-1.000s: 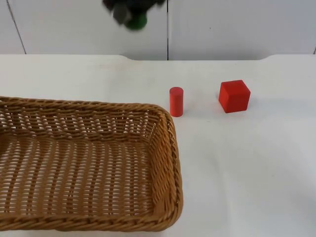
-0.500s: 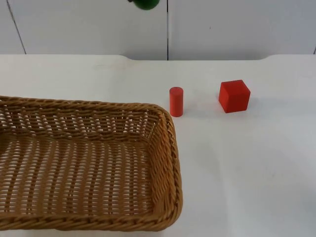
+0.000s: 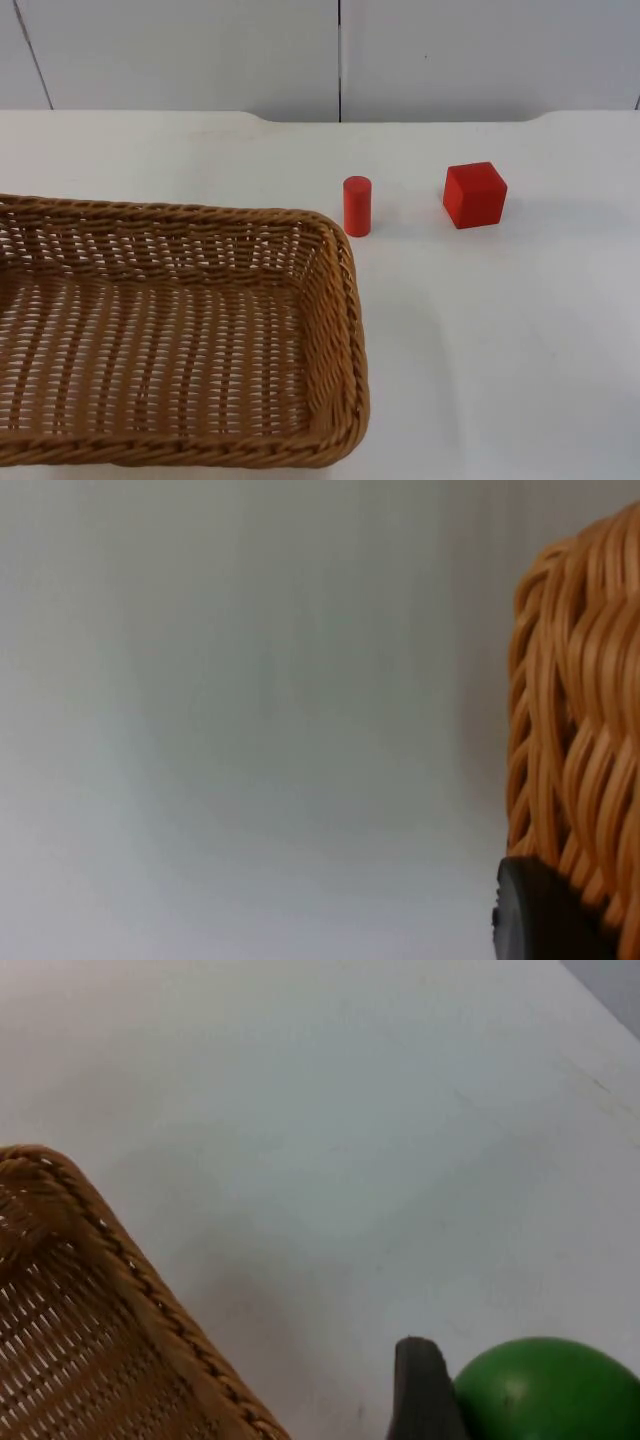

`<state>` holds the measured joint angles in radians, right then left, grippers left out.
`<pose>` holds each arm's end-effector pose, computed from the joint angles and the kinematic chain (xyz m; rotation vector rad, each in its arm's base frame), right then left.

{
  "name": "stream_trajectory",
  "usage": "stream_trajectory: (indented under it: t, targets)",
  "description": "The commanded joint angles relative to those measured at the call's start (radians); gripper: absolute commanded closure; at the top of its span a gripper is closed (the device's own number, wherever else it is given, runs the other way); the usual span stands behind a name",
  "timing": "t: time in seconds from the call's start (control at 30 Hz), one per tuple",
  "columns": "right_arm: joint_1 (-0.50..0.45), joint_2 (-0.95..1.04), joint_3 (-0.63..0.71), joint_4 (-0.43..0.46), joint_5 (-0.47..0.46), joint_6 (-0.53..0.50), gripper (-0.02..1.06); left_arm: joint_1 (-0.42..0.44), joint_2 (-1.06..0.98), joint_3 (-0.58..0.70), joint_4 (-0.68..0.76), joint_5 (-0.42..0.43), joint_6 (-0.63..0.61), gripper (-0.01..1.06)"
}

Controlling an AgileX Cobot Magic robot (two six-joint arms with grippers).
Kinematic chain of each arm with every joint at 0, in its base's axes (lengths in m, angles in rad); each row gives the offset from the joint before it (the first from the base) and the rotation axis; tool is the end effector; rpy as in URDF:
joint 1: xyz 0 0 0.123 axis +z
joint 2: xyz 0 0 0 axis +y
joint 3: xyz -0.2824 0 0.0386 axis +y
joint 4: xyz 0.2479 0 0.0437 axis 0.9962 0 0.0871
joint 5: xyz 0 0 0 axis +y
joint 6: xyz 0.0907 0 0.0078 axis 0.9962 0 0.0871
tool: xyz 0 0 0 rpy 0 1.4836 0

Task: Pick up the basket with the left hand and place the object to the left of the red cylinder into the basket with the right hand.

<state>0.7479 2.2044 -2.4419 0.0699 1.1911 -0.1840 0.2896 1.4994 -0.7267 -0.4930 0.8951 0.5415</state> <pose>0.3536 0.3361 0.3593 -1.1047 2.2023 0.3401 0.2307 0.0336 0.1812 -0.0917 2.9489 -0.5271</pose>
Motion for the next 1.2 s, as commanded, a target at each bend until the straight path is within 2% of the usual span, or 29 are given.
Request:
stream_trajectory:
  t: [0.0, 0.07, 0.1, 0.13, 0.17, 0.27, 0.3, 0.4, 0.43, 0.57, 0.8, 1.07, 1.17]
  targets:
    - [0.014, -0.026, 0.051, -0.021, -0.042, 0.001, 1.05, 0.004, -0.011, 0.002, -0.024, 0.01, 0.001, 1.05]
    - [0.02, -0.067, 0.154, -0.07, -0.071, 0.012, 1.05, 0.004, -0.011, 0.002, -0.024, 0.012, 0.001, 1.05]
    - [0.02, -0.116, 0.234, -0.07, -0.093, 0.007, 1.05, 0.004, -0.011, 0.002, -0.024, 0.012, 0.001, 1.05]
    - [0.02, -0.116, 0.234, -0.07, -0.093, 0.007, 1.05, 0.004, -0.011, 0.002, -0.024, 0.012, 0.001, 1.05]
    - [0.02, -0.156, 0.302, -0.07, -0.115, 0.007, 1.05, 0.004, -0.011, 0.002, -0.025, 0.012, 0.001, 1.05]
    - [0.02, -0.295, 0.541, -0.062, -0.261, 0.016, 1.05, 0.004, -0.011, 0.002, -0.037, 0.008, 0.001, 1.05]
    - [0.02, -0.295, 0.541, -0.062, -0.261, 0.016, 1.05, 0.004, -0.011, 0.002, -0.037, 0.008, 0.001, 1.05]
    - [0.032, -0.434, 0.824, -0.034, -0.466, 0.016, 1.05, 0.004, -0.011, 0.002, -0.037, 0.008, 0.001, 1.05]
    - [0.032, -0.434, 0.824, -0.034, -0.466, 0.016, 1.05, 0.004, -0.011, 0.002, -0.037, 0.008, 0.001, 1.05]
    - [0.048, -0.488, 1.014, -0.04, -0.574, 0.013, 1.05, 0.004, -0.011, 0.002, -0.04, 0.008, 0.001, 1.05]
    - [0.094, -0.462, 1.045, -0.042, -0.584, -0.004, 1.05, 0.004, -0.011, 0.002, -0.048, 0.008, 0.001, 1.05]
    - [0.206, -0.37, 1.045, -0.042, -0.661, -0.01, 1.05, 0.004, -0.011, 0.002, -0.052, 0.011, 0.002, 1.05]
    - [0.206, -0.326, 1.045, -0.035, -0.663, -0.01, 1.05, 0.004, -0.011, 0.002, -0.052, 0.011, 0.002, 1.05]
